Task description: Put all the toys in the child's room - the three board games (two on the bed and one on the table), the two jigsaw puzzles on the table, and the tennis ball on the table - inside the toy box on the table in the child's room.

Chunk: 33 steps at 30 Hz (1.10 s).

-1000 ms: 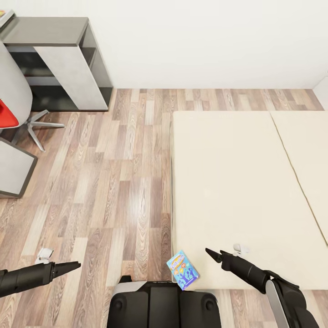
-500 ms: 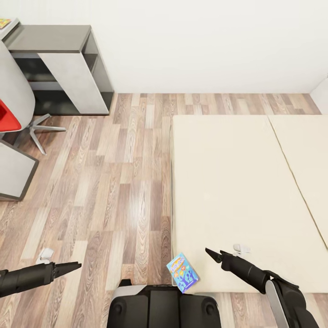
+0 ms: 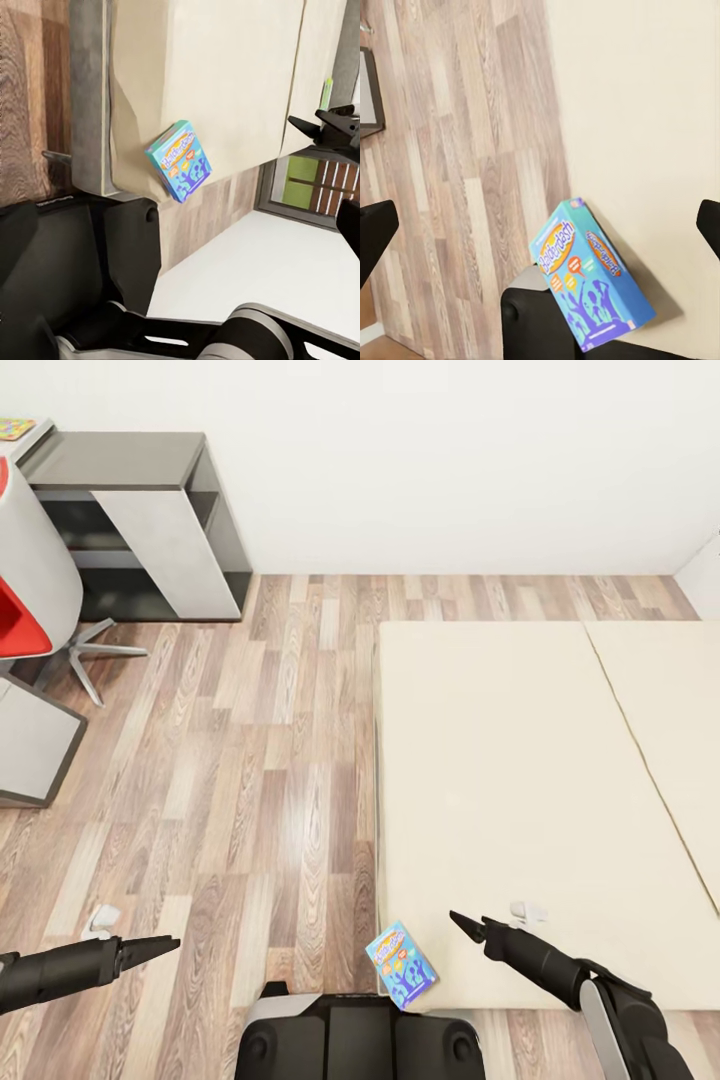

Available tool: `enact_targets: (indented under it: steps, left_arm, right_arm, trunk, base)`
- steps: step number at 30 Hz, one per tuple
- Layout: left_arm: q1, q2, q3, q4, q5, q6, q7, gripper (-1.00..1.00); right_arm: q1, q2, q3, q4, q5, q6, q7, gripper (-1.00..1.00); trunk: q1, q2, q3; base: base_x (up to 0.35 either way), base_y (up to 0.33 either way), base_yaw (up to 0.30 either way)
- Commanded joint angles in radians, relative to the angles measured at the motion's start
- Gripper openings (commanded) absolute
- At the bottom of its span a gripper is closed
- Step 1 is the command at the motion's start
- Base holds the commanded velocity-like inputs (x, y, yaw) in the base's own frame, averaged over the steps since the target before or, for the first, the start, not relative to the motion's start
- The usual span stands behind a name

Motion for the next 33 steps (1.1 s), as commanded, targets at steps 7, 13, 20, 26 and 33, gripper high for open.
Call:
enact_targets:
  steps: [7, 13, 20, 26, 33]
  left_arm:
    - [0.0, 0.0, 0.001, 0.0, -0.004, 0.011, 0.013, 1.0]
    - [0.0, 0.0, 0.002, 0.0, -0.004, 0.011, 0.023, 1.0]
    - [-0.001, 0.0, 0.002, 0.0, -0.004, 0.011, 0.026, 1.0]
    - [-0.001, 0.0, 0.002, 0.0, -0.004, 0.011, 0.026, 1.0]
    - [0.0, 0.0, 0.001, 0.0, -0.004, 0.011, 0.033, 1.0]
  right_arm:
    - [0.0, 0.0, -0.001, 0.009, -0.006, -0.03, 0.0, 1.0]
    - [0.0, 0.0, -0.001, 0.012, -0.006, -0.036, 0.0, 1.0]
    - [0.0, 0.0, -0.001, 0.012, -0.006, -0.038, 0.0, 1.0]
    - [0.0, 0.0, -0.001, 0.012, -0.006, -0.038, 0.0, 1.0]
    - [0.0, 0.0, -0.001, 0.013, -0.005, -0.038, 0.0, 1.0]
  trunk:
    - [0.001, -0.001, 0.01]
    - [0.001, -0.001, 0.02]
    - [0.001, -0.001, 0.032]
    - [0.001, -0.001, 0.042]
    - [0.001, -0.001, 0.053]
  base:
    - [0.0, 0.0, 0.0]
    - [0.0, 0.0, 0.0]
    - [0.0, 0.0, 0.0]
    - [0.0, 0.0, 0.0]
    - [0.0, 0.0, 0.0]
